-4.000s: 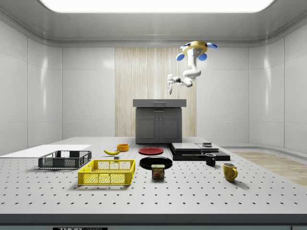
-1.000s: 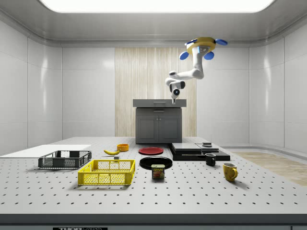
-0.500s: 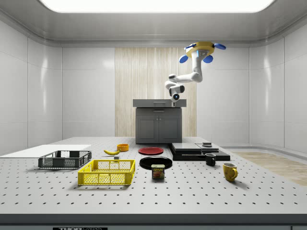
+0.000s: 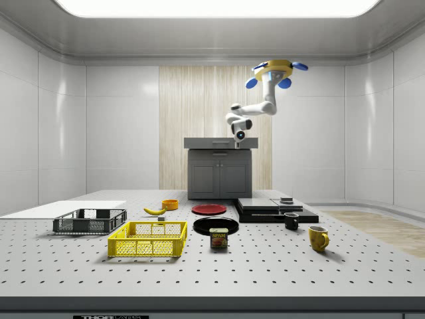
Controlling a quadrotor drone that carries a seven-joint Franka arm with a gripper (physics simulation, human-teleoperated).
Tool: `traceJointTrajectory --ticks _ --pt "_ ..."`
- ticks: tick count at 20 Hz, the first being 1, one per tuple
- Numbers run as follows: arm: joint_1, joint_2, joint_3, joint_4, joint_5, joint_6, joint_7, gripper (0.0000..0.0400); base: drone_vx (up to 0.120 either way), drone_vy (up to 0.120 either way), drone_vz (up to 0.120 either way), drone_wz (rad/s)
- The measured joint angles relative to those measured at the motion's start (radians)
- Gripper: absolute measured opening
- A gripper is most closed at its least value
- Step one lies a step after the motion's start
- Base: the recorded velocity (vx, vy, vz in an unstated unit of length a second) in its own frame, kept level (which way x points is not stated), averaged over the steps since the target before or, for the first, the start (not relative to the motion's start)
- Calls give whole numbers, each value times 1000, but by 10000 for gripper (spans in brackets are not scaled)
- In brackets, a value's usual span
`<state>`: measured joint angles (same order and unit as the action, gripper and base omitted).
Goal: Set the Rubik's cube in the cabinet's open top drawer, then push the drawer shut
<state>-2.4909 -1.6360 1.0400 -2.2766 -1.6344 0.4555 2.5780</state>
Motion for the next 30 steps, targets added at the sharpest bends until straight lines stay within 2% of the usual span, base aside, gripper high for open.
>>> traceJointTrajectory --ticks 3,8,13,16,17,18,23,30 --pt "0 0 0 0 0 0 0 126 0 -120 0 0" --pt "0 0 0 1 0 -1 0 111 0 -120 0 0" --pt "19 -4 -4 -14 -19 -1 -11 107 0 -16 0 0" --pt "52 -10 -11 -36 -51 -1 -29 106 0 0 0 0" --pt "69 -23 -7 -38 -93 3 -116 101 0 0 0 0" --pt "87 -23 -9 -47 -118 1 -131 102 0 0 0 0" --pt "161 -27 -25 -99 -184 -5 -140 104 0 0 0 0" --pt "284 -39 -50 -171 -332 -11 -222 105 0 0 0 0"
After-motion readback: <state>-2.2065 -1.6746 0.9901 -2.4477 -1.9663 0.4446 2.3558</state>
